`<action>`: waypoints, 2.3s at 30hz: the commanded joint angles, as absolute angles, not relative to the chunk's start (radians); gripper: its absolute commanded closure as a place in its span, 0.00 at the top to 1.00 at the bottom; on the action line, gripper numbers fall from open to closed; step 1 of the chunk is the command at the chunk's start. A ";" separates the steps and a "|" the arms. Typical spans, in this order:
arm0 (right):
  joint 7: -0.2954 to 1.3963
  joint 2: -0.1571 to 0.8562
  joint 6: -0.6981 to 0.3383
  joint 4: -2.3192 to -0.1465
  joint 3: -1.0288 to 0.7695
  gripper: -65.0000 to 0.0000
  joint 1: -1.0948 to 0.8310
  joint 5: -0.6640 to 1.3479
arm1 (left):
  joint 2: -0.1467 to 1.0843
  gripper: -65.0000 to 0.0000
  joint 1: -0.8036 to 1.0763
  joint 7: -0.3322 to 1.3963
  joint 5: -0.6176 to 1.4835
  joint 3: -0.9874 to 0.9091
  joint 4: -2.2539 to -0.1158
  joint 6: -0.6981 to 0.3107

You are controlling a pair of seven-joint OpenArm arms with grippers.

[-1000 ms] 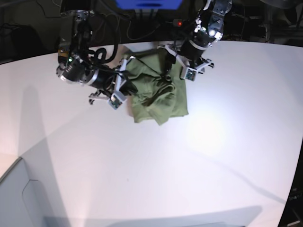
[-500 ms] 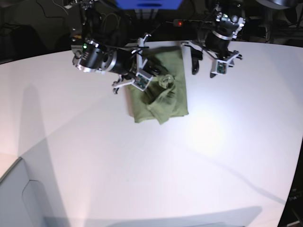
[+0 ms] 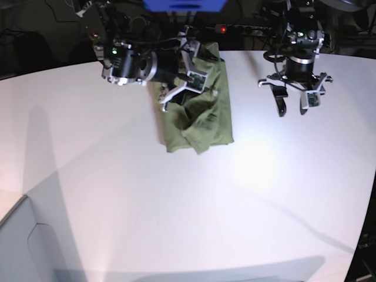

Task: Fold the T-shirt properly
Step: 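Move the left gripper to the bundle's side and grasp its edge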

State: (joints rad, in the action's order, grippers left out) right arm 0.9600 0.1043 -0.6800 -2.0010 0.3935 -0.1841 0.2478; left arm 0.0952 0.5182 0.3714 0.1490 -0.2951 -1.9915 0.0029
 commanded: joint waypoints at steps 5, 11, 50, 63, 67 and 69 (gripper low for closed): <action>0.941 0.107 -0.698 -2.020 0.223 0.61 -0.176 0.259 | 0.077 0.51 0.513 0.344 0.150 -0.177 -2.061 0.002; 0.943 0.107 -0.698 -2.018 -0.004 0.61 -0.183 0.259 | 0.077 0.52 0.473 0.344 0.139 0.022 -2.063 0.010; 0.952 0.108 -0.698 -2.011 -0.148 0.61 -0.183 0.259 | 0.079 0.68 0.317 0.351 0.054 -0.154 -1.868 0.004; 0.952 0.105 -0.698 -2.018 -0.108 0.62 -0.234 0.259 | 0.077 0.68 0.450 0.351 0.220 -0.180 -1.949 0.001; 0.951 0.107 -0.698 -2.017 -0.062 0.62 -0.240 0.259 | 0.081 0.68 0.452 0.351 0.220 -0.116 -1.946 0.001; 0.951 0.107 -0.698 -2.017 -0.048 0.62 -0.242 0.259 | 0.081 0.68 0.444 0.351 0.220 -0.088 -1.945 0.001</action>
State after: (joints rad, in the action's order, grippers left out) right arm 0.9722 0.1020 -0.6800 -1.9991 -0.0486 -0.2474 0.2401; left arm 0.0799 0.4480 0.3752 0.2142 -0.0849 -1.9297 0.0025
